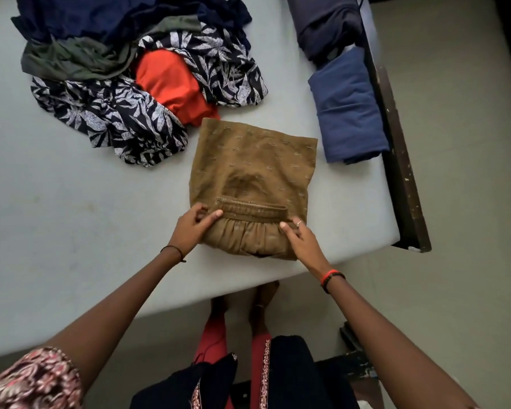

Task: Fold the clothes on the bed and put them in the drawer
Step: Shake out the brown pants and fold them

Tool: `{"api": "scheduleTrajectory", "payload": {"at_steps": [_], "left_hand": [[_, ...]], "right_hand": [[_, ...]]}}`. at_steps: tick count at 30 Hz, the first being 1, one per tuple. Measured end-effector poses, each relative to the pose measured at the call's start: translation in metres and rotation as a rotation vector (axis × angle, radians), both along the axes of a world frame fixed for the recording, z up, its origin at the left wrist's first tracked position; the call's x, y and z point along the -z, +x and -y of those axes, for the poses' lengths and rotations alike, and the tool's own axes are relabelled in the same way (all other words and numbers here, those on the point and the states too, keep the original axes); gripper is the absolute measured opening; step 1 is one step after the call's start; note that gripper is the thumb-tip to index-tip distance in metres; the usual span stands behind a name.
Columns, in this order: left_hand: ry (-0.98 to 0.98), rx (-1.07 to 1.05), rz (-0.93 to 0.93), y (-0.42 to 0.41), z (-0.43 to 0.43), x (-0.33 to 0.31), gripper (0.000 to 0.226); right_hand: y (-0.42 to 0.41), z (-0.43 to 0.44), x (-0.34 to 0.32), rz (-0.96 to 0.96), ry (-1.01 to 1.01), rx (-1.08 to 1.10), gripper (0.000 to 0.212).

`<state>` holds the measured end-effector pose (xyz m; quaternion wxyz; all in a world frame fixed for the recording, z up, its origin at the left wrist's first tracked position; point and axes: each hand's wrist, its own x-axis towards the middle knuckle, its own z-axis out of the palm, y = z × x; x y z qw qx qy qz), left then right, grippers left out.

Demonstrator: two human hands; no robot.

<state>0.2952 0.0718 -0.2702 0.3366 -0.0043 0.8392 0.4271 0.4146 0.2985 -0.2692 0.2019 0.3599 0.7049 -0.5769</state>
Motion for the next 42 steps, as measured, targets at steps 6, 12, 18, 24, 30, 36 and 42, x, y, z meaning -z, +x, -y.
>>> {"api": "scheduleTrajectory", "payload": {"at_steps": [6, 12, 18, 24, 30, 36, 42], "left_hand": [[-0.147, -0.03, 0.033, -0.008, -0.016, 0.023, 0.039], [-0.213, 0.465, -0.761, 0.008, 0.004, 0.005, 0.075], [-0.404, 1.081, -0.834, 0.026, 0.023, 0.028, 0.096], [-0.342, 1.103, -0.648, 0.012, 0.02, 0.039, 0.101], [-0.258, 1.123, -0.561, -0.001, 0.011, 0.029, 0.101], [-0.239, 1.19, -0.33, -0.018, 0.004, 0.004, 0.086], [-0.145, 1.055, -0.005, -0.063, -0.006, -0.049, 0.073]], "right_hand": [[0.001, 0.007, 0.025, 0.014, 0.105, 0.06, 0.032], [0.023, 0.028, 0.003, -0.288, 0.867, -0.384, 0.069], [0.034, 0.047, 0.014, -0.31, 0.945, -0.986, 0.107], [0.017, 0.03, 0.029, -0.164, 0.932, -0.99, 0.112], [0.014, 0.015, 0.029, -0.171, 0.976, -1.035, 0.082], [0.013, 0.012, 0.007, -0.104, 0.693, -1.082, 0.078], [-0.024, -0.016, -0.044, 0.043, 0.139, -0.862, 0.067]]}}
